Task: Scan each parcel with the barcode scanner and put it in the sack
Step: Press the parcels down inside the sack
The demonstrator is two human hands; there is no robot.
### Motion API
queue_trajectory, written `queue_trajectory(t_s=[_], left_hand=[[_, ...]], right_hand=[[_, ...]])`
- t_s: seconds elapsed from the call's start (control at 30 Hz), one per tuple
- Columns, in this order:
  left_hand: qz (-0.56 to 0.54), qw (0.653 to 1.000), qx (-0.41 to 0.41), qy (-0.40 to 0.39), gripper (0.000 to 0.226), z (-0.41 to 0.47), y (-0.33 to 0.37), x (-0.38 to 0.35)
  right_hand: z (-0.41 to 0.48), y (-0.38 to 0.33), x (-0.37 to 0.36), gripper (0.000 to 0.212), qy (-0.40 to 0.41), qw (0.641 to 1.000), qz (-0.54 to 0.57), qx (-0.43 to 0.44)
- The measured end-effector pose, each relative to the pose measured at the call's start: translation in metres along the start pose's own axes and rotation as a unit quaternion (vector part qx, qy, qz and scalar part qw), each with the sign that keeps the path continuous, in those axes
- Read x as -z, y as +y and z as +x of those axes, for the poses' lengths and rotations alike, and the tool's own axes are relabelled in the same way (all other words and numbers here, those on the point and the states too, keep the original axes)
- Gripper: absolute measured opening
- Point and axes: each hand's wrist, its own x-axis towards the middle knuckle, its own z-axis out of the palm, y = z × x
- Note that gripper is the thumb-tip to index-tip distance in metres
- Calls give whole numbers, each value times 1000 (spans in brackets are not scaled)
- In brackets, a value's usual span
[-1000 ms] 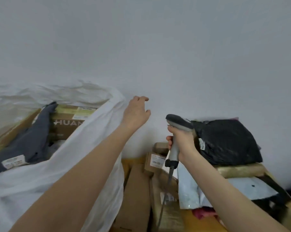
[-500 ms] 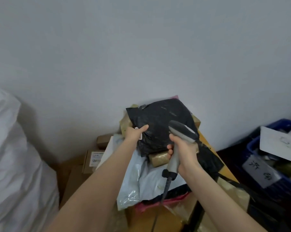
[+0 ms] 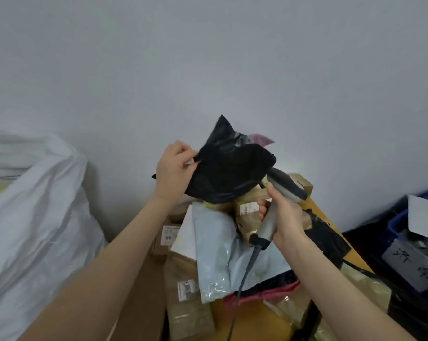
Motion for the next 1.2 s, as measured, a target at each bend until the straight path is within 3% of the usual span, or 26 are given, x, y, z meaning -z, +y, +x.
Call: queue_trajectory(t_s=[0.07,0.13,0.2,0.27,0.37,0.43,0.5,0.57,0.63,0.67,0.73,0.83,0.93,1.03,1.13,1.2], left_hand=[[65,994,-83,-39,19,-22,-2,4],[92,981,-115,-129,23,-52,-8,6],[74,944,-39,-321,22,-81,-14,0],[78,862,29,-500,25,-108,-19,-10],[24,798,85,-596,45,-138,-25,-22],[-47,815,177,-550,45,-145,-29,-22],[-41,884,254,-391,39,-139,-39,-21],[5,912,303,-277,65,-130,-51,-21],[7,875,376,-306,95,-125,-60,-24],[-10,849,405,-338,99,-127,-60,-27],[-31,820,430,-377,80,-137,-59,-35],[24,852,390,-348,13,-145,-54,-35],[123,893,339,-268,24,-129,-59,-20],[132,931,244,-237,23,-99,-73,-2],[156,933,161,-280,30,-78,-75,2],[171,929,179,-277,40,-78,-71,-2]], right_hand=[[0,9,0,28,16,1000,8,11],[-1,24,0,28,31,999,-10,22],[-2,41,3,23,38,998,-43,22],[-2,56,6,24,32,997,-67,12],[-3,73,13,56,34,993,-112,-7],[0,82,19,65,42,990,-132,-8],[4,89,25,59,58,988,-141,-2],[8,93,29,53,70,987,-147,-7],[11,96,31,51,83,985,-153,-10],[13,98,32,49,86,983,-159,-7],[17,101,35,43,84,981,-176,-2],[16,105,42,27,58,981,-183,-4],[12,102,44,40,62,976,-206,26],[5,90,38,41,53,970,-230,53],[-2,84,23,36,-41,979,-194,46],[-5,89,9,43,-94,976,-198,4]])
